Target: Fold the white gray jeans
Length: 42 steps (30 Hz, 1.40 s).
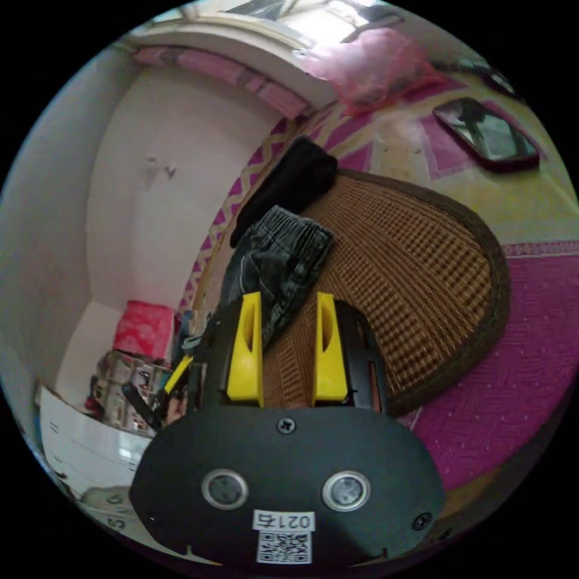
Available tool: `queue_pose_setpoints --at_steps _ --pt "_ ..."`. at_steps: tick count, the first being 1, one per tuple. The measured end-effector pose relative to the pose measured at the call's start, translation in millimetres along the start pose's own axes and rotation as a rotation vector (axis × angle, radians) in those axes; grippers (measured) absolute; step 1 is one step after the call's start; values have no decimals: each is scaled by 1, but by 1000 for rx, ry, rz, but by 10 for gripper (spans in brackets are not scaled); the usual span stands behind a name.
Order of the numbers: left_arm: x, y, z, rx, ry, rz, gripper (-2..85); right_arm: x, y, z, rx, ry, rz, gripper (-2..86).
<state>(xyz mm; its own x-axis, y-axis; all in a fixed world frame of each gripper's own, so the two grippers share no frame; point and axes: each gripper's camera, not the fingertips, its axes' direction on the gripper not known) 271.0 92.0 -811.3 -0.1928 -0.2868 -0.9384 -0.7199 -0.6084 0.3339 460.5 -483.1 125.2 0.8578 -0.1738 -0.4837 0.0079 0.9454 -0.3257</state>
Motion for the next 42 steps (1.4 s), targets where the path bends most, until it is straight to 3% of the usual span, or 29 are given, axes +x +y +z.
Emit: queue_pose_setpoints --at_steps 7,12,16,19,21,24,27,30,36,40,42 --pt "-52 33 -72 82 154 -171 -5 38 -36 32 9 -143 223 97" --pt "-111 79 -106 50 192 -292 -9 23 -25 54 10 -191 226 60" --pt "-149 118 -124 12 197 -365 -10 -115 8 40 87 -123 -139 50" --pt "-178 146 -142 3 190 -415 -10 -278 89 63 113 -46 -571 50" --pt "-199 167 -154 8 183 -445 -10 -392 190 115 69 7 -900 50" --pt "-225 193 -165 6 168 -485 -10 -478 341 211 -18 79 -1244 49" --pt "-253 218 -172 -9 156 -526 -10 -494 486 335 -190 173 -1470 47" --pt "-281 241 -173 -36 146 -558 -10 -454 590 451 -342 292 -1584 43" --pt "-330 270 -176 17 163 -578 -9 -440 634 448 -115 267 -1507 35" --pt "-356 265 -163 69 180 -558 -6 -405 679 506 -299 300 -1601 42" --pt "-377 256 -149 68 180 -550 1 -386 690 507 -246 301 -1669 49"
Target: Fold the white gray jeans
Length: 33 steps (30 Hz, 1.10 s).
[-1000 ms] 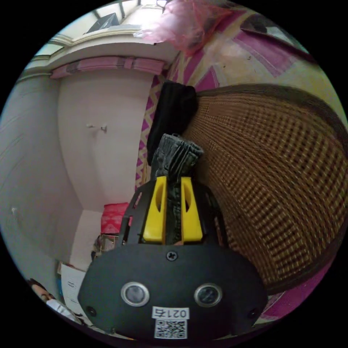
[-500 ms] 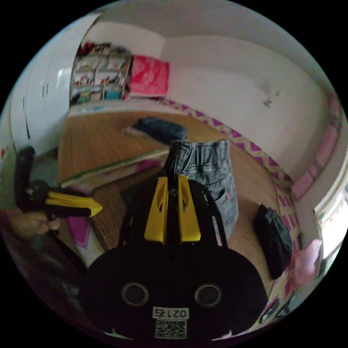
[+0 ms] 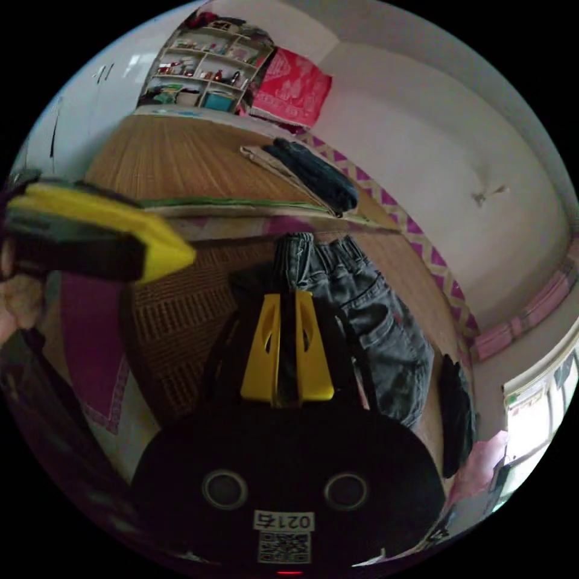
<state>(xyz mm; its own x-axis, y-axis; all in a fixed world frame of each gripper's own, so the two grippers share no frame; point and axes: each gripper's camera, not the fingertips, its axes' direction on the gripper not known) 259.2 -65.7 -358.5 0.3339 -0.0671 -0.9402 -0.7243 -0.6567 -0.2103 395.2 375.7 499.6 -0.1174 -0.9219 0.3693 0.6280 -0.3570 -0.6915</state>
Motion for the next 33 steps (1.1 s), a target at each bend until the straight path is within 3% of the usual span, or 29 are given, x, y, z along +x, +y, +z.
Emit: queue_pose_setpoints --at_steps 4,6,10,12,17,22,24,26,33 --pt "-38 -34 20 -13 71 -35 91 43 27 -12 -11 -193 45 62" --pt "-73 -60 38 -59 103 -83 150 114 65 -30 35 -319 204 90" --pt "-135 -90 68 -110 154 -190 180 248 152 -26 50 -271 543 126" --pt "-173 -107 93 -171 200 -244 195 328 208 14 -41 -334 713 148" --pt "-233 -129 151 -334 383 -353 244 430 313 102 -113 -602 995 182" --pt "-253 -140 187 -449 432 -337 206 461 366 145 -106 -685 1067 161" --pt "-260 -147 195 -502 309 -298 149 469 377 169 -87 -825 1076 132" --pt "-270 -148 200 -516 306 -308 126 467 382 201 -111 -995 1075 95" --pt "-305 -140 205 -458 413 -378 76 475 437 218 -1 -1069 1197 61"
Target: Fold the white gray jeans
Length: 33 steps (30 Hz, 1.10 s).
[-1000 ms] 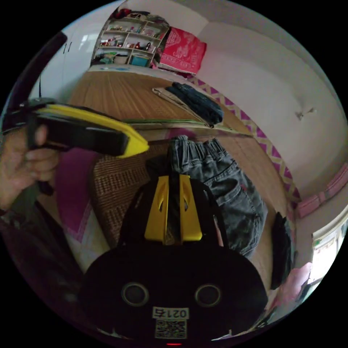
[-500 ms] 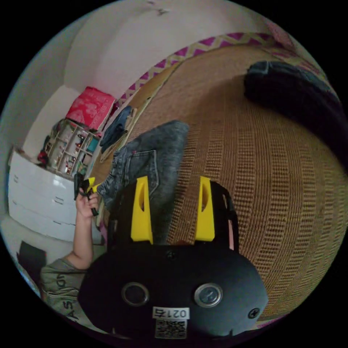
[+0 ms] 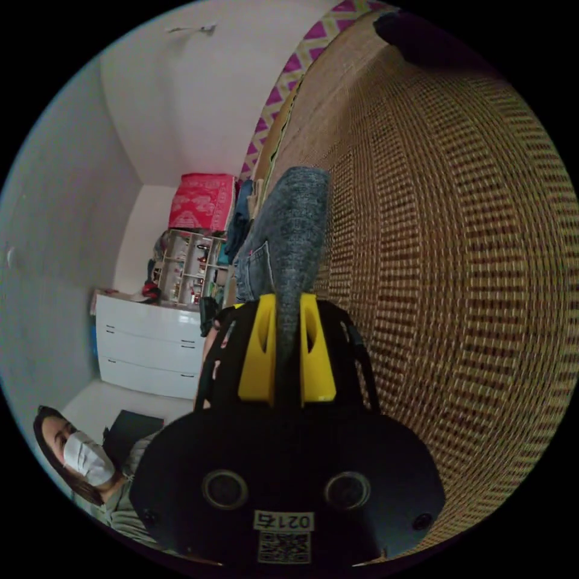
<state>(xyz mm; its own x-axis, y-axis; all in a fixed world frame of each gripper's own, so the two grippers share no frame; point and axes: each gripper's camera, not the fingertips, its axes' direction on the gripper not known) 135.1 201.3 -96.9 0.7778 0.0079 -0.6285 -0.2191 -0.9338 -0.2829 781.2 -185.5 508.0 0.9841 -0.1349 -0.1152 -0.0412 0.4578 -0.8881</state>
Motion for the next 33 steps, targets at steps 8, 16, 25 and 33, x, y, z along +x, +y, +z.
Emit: queue_pose_setpoints --at_steps 8,16,25,33 --pt "27 -14 -94 126 39 158 62 -155 -42 19 -94 87 -322 58" --pt "35 -102 -291 406 -101 169 66 -325 -204 189 -164 30 -548 68" --pt "-31 -119 -347 691 -357 26 71 -255 -261 369 -182 283 -503 141" --pt "61 -7 -239 485 -512 309 -5 -139 -79 306 -214 421 -728 110"
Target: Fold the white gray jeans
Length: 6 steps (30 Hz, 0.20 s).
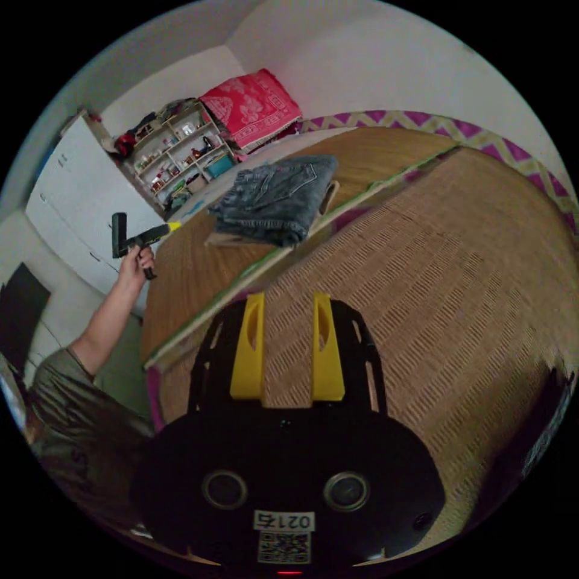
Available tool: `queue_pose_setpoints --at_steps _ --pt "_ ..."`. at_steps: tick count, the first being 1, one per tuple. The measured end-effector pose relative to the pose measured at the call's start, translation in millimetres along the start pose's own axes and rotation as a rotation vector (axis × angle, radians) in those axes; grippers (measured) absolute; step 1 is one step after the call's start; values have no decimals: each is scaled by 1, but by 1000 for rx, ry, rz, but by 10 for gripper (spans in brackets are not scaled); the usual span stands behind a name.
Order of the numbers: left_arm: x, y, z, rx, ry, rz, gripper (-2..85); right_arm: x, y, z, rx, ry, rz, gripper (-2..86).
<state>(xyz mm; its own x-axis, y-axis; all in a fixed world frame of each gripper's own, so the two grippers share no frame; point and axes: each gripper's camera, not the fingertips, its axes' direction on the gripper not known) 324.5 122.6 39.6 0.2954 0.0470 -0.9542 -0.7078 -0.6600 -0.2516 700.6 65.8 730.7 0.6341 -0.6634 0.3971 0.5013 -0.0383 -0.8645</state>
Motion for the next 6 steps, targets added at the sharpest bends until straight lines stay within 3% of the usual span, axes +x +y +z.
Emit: queue_pose_setpoints --at_steps 3,6 --pt "78 48 11 -71 -98 145 -9 -9 87 -30 34 130 -27 87" --pt "140 92 22 -71 -188 157 -9 -5 168 -55 70 324 -6 65"
